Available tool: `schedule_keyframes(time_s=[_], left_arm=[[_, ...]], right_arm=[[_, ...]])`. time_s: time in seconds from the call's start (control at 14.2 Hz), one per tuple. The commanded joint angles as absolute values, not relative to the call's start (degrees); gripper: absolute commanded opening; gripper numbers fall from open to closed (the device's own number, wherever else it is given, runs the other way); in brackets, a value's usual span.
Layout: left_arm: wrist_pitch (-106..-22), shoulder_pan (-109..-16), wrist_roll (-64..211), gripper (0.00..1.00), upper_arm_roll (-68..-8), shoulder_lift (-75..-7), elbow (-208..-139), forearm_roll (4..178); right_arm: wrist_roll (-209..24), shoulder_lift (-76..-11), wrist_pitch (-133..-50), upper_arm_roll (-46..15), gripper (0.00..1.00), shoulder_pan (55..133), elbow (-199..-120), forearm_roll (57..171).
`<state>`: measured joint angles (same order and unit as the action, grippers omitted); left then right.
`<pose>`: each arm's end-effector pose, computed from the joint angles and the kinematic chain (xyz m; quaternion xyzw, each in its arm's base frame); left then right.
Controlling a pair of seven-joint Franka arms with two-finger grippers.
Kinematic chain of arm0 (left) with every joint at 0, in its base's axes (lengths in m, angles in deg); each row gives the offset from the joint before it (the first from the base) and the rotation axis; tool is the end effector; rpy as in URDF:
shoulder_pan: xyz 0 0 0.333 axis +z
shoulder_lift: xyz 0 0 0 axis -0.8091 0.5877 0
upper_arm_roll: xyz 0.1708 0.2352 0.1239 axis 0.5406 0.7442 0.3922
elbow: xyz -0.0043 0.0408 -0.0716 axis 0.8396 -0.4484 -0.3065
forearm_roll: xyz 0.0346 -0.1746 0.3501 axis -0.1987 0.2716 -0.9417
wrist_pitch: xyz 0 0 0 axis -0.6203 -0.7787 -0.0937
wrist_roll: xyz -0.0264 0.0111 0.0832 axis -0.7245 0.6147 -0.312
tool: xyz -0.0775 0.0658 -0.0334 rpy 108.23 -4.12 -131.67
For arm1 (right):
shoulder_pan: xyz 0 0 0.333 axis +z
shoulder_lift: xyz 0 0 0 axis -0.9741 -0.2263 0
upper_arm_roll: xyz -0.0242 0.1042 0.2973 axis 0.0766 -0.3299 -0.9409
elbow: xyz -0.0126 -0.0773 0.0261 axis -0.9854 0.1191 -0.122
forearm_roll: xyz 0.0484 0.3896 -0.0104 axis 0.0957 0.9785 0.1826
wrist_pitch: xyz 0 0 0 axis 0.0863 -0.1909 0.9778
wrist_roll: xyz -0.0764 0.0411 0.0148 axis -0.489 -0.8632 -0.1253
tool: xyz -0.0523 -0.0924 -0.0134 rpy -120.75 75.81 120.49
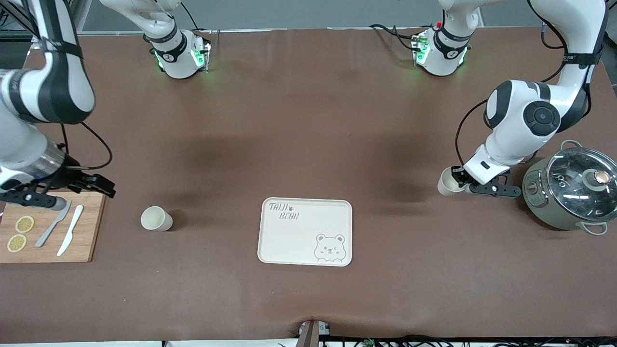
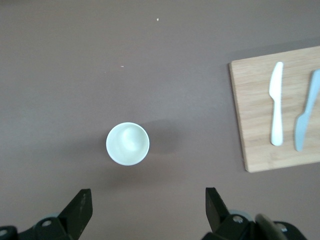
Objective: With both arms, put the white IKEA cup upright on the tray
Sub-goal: 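Carry the cup to the tray while the right gripper reaches the upright cup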
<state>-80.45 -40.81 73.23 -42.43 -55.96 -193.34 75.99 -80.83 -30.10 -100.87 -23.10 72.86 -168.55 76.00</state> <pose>0.5735 -0.0920 0.3488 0.9979 -0.0549 0.0347 0.0040 0.6150 -0.0238 0.4257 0.9956 -0.0724 0.0589 0.0011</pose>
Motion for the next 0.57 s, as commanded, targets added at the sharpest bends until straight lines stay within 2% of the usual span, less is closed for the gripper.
schedule_keyframes(time_s=[0.0,0.49], left_arm=[[-75.5,-40.9,68.9,0.00,-45.6,-52.0,-185.5,74.8],[-66.7,-50.1,60.2,0.00,-46.4,-41.3,-168.0,74.7]], right_arm=[[-81.0,-32.1,-106.6,-23.2,1.00,73.3,-171.2,75.5],[-81.0,-40.8,-116.8,-23.0,1.00,72.6,-171.1,73.3]])
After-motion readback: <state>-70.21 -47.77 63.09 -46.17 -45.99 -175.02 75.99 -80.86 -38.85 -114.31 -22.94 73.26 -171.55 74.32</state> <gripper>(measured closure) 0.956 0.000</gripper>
